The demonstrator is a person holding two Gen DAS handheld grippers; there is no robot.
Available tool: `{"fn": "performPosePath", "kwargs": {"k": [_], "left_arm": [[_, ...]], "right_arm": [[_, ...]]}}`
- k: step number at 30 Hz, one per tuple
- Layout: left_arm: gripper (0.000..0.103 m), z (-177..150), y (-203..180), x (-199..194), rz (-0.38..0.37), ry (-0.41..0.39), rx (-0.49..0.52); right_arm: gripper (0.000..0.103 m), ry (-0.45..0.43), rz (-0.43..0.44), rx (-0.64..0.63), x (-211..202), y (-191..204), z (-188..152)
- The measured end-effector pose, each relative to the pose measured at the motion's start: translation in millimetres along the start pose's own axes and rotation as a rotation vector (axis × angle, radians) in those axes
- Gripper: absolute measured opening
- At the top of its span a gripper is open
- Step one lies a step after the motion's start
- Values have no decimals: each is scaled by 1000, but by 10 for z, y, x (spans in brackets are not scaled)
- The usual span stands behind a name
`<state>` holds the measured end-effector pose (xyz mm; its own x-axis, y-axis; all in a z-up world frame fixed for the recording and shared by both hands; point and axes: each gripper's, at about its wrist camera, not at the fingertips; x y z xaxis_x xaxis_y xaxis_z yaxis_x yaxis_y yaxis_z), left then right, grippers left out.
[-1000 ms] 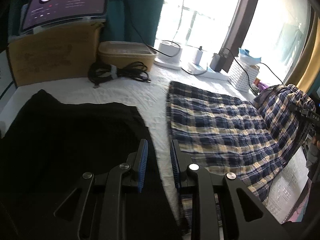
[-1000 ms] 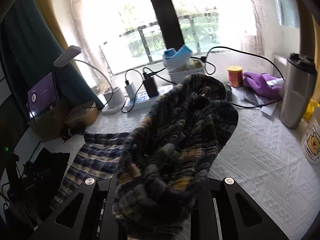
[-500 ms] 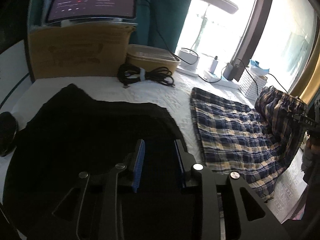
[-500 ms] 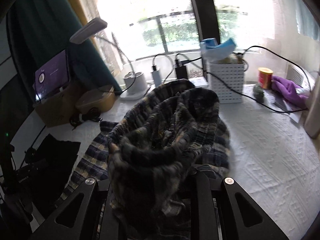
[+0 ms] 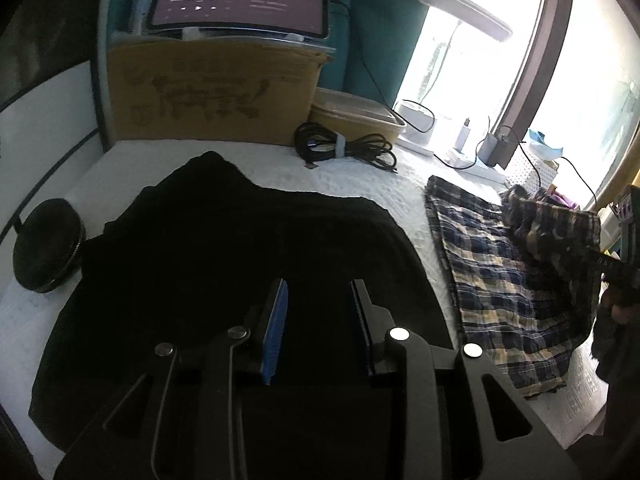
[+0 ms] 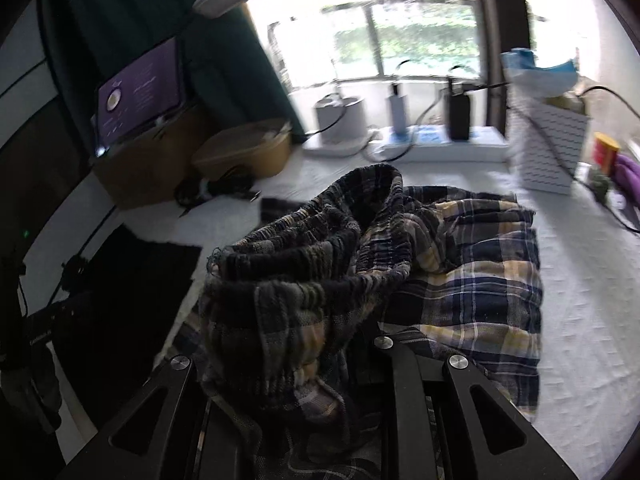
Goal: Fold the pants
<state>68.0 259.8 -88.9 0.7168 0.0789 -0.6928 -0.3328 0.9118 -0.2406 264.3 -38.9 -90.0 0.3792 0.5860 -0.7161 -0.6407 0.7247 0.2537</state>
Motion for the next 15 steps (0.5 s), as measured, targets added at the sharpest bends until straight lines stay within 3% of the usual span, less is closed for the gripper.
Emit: {"fn": "performPosePath", "kwargs": {"k": [15], "left_arm": [[32,-54,25,-13,9,22,3]], "right_arm": [[19,57,43,-31,324,299,-83]]}}
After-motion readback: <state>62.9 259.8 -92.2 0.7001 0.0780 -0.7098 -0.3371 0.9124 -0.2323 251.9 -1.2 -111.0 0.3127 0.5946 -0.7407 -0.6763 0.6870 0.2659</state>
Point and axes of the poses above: each gripper's, at about its wrist camera, not at the fingertips, and x roughly the way its jaws point, y to its left, z to its top, and after that the axes turned 2 degrees about -x, right-handed
